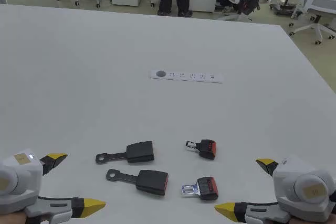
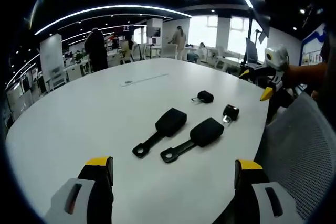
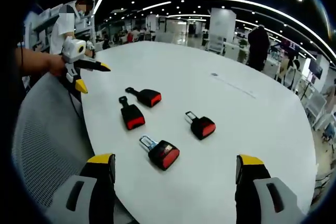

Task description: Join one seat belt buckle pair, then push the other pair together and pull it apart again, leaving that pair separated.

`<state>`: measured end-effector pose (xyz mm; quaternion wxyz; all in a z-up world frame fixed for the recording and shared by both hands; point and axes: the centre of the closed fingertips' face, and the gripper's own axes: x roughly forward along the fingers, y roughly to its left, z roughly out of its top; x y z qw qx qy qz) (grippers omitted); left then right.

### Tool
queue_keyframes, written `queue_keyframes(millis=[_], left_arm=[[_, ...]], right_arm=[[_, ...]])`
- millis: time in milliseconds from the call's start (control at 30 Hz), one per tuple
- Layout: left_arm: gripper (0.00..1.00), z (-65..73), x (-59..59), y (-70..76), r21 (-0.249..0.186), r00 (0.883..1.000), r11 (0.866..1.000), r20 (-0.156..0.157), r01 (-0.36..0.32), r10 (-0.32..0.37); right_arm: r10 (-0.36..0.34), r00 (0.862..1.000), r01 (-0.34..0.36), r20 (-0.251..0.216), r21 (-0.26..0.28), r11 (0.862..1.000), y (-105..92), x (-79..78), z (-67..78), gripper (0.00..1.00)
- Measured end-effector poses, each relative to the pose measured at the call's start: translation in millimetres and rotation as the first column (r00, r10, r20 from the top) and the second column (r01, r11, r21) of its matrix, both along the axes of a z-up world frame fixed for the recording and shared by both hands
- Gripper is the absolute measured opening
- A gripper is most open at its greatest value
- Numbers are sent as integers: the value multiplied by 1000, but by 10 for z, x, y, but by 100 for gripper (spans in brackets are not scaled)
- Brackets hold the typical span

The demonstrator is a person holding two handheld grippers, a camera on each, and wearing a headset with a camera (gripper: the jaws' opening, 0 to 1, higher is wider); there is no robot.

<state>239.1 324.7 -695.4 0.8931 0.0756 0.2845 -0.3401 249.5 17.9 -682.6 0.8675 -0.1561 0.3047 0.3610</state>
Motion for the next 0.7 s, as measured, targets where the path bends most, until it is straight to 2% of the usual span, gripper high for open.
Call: queue_keyframes(millis=[333, 700], left_arm=[[96, 15, 4, -3, -3, 1000, 1000, 4, -3, 3], [96, 15, 2, -2, 2, 1000, 1000, 8, 2, -2]], right_arm=[[-5, 1000, 5, 12, 4, 1000, 21, 58, 21, 95], [1, 1000, -1, 0, -15, 1000, -13, -19, -3, 94]])
